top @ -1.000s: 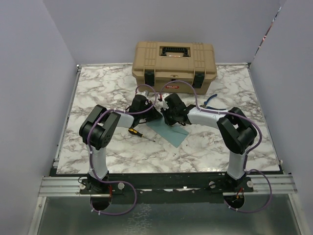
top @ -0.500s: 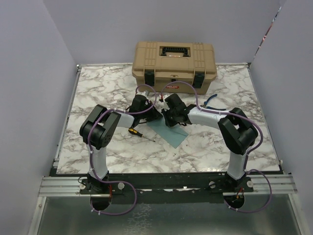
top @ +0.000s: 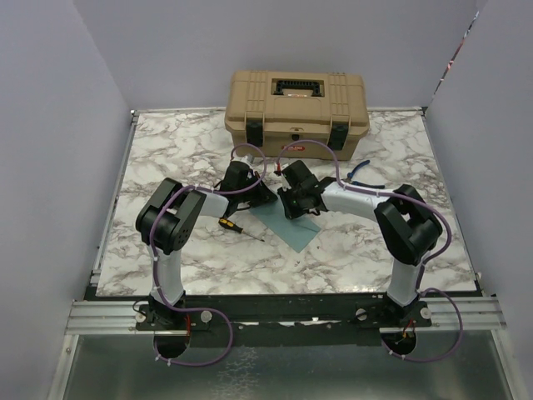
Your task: Place the letter into the envelope and seal it
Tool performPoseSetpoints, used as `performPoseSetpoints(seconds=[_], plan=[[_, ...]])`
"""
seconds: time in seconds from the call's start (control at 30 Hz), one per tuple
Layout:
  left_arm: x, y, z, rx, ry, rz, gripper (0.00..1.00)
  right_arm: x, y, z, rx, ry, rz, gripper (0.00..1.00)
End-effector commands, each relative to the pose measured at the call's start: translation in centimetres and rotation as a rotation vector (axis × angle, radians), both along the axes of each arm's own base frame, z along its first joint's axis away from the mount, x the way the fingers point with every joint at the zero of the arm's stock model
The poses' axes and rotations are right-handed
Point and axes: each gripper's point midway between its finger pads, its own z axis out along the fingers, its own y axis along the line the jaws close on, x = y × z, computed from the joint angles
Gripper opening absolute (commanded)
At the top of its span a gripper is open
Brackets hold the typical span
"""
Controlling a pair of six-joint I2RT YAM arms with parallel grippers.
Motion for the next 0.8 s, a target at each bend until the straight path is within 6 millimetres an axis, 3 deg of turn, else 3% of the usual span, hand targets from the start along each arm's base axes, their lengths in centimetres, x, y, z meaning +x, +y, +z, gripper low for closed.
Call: performPoseSetpoints(seconds=[0.0, 0.33, 0.77], plan=[[-0.5, 2.0, -3.7, 0.098, 0.077, 0.046, 0.00, -8.0, -6.2, -5.6, -0.286, 0.329, -0.005, 0.25], [-0.6, 1.9, -3.8, 0.095, 0.081, 0.043, 0.00, -9.0, -6.4, -6.3, -0.300, 0.373, -0.017, 0.37], [-0.5, 2.0, -3.7, 0.104, 0.078, 0.042, 0.00, -10.4, -9.3, -6.5, -0.402, 0.389, -0.126, 0.22]])
